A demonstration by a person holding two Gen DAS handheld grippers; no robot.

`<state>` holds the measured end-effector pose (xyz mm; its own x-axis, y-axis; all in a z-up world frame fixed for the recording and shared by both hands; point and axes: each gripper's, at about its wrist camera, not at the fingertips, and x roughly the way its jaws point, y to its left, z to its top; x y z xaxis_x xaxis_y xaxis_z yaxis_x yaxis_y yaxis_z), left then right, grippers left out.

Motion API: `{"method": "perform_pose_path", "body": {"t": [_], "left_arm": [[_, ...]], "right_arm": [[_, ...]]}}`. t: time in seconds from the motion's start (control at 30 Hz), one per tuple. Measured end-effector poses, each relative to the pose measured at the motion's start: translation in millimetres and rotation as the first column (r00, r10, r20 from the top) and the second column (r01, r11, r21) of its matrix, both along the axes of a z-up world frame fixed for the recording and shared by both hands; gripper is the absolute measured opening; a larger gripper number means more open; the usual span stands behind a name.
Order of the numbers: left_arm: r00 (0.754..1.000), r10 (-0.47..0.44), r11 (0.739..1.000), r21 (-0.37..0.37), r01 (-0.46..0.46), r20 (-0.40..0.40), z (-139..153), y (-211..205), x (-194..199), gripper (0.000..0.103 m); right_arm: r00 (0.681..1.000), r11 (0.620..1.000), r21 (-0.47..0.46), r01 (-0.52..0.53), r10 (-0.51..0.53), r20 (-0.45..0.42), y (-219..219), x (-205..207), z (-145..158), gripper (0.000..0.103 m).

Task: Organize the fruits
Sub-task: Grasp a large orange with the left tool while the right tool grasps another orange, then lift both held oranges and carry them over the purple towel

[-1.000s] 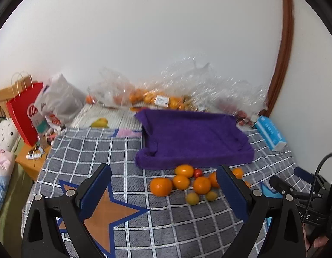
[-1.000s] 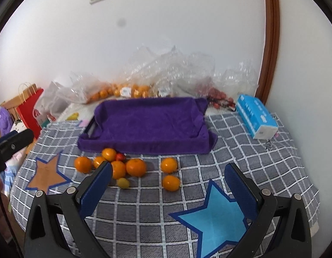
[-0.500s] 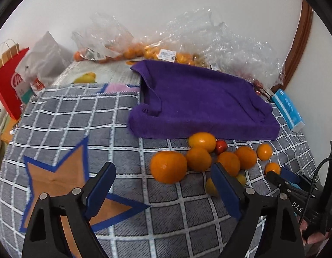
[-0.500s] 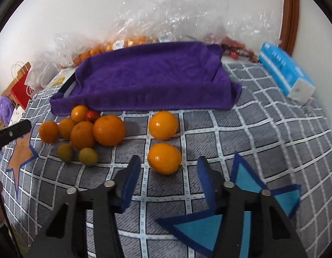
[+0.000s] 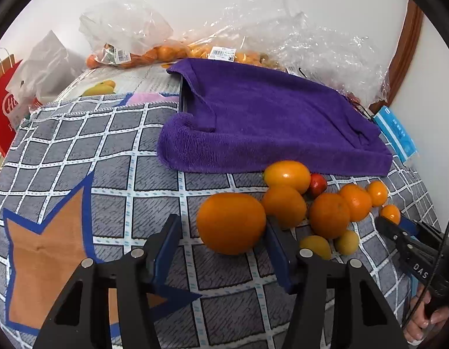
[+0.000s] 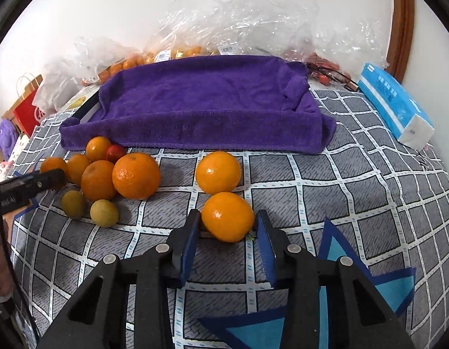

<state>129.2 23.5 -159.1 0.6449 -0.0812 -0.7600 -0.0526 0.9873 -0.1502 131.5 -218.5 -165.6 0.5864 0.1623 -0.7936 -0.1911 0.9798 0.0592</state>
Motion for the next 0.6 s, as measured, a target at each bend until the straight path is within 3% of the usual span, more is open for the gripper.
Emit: {"method": "perform_pose_path", "body": {"t": [0.1,0.17,0.3,0.37,0.6], "left_arm": [[1.000,-0.001,1.000,-0.024,0.001,0.018,-1,3,1,0.052],[0.999,-0.014,0.998,-0.062,0.016,0.030,-2,7,1,0.041],[0.997,-0.026,0.977,-0.208,0.040,0.071,-3,23,-4,0.041],[0.997,0.013,0.979,-0.202,0.004,0.081,-2,26,-8,0.041],[0.994,0.020,0.983,-0.186,0.000,0.105,-1,25,-9,0.041]], "right_arm": [[1.000,1.000,-0.010,0.002,-0.002,0.001,2,1,0,0.040],[1.000,1.000,-0.001,-0.001,0.001,0.003,1,1,0,0.035],[1.000,0.999,0.045,-0.005,0.004,0.011,-5,0,1,0.034],[1.000,0.999,0.054,-0.008,0.006,0.029,-5,-3,3,0.034],[0.998,0.998,0.060,-0.021,0.017,0.062,-3,-9,7,0.034]]}}
